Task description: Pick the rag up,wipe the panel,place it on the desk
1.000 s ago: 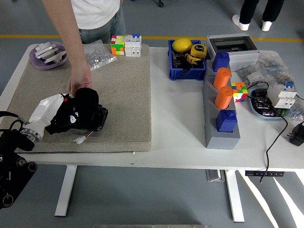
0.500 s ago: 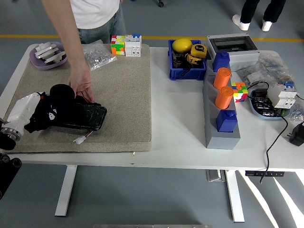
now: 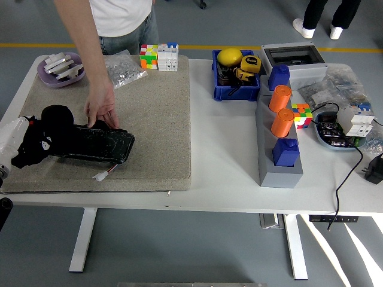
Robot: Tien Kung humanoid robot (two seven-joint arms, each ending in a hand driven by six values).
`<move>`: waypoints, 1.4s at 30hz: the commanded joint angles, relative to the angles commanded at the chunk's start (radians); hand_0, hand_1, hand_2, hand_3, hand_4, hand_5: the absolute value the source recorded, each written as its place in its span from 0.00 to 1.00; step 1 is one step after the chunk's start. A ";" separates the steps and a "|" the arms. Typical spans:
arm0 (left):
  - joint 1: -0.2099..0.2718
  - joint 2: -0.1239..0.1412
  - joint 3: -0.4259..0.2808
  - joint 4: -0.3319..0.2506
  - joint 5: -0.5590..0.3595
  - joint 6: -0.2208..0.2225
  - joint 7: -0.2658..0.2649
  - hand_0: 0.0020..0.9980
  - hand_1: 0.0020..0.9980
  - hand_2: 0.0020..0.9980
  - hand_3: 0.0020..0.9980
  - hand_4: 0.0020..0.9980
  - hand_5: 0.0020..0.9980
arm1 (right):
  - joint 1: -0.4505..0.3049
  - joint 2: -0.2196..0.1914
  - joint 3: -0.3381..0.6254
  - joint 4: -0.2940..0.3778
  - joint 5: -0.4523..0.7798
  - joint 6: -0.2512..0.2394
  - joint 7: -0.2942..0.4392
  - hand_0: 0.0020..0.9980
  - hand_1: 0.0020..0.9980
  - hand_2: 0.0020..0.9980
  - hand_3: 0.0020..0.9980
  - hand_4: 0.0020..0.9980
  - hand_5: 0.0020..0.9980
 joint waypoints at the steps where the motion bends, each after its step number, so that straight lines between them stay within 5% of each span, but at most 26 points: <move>1: -0.001 0.001 -0.006 0.005 0.002 0.000 -0.001 0.29 0.27 0.53 0.44 0.03 0.00 | 0.000 0.000 -0.002 0.000 0.001 0.000 0.000 0.73 0.65 0.67 0.62 0.99 0.52; 19: 0.003 0.001 -0.022 -0.004 0.021 0.004 0.004 0.29 0.27 0.52 0.44 0.02 0.00 | -0.012 0.008 -0.052 -0.057 0.060 0.003 -0.014 0.73 0.65 0.67 0.63 1.00 0.53; 42: 0.021 -0.035 0.213 -0.193 -0.009 -0.004 0.041 0.28 0.27 0.52 0.44 0.03 0.00 | -0.022 0.005 -0.057 -0.057 0.065 -0.001 -0.033 0.73 0.65 0.68 0.63 1.00 0.53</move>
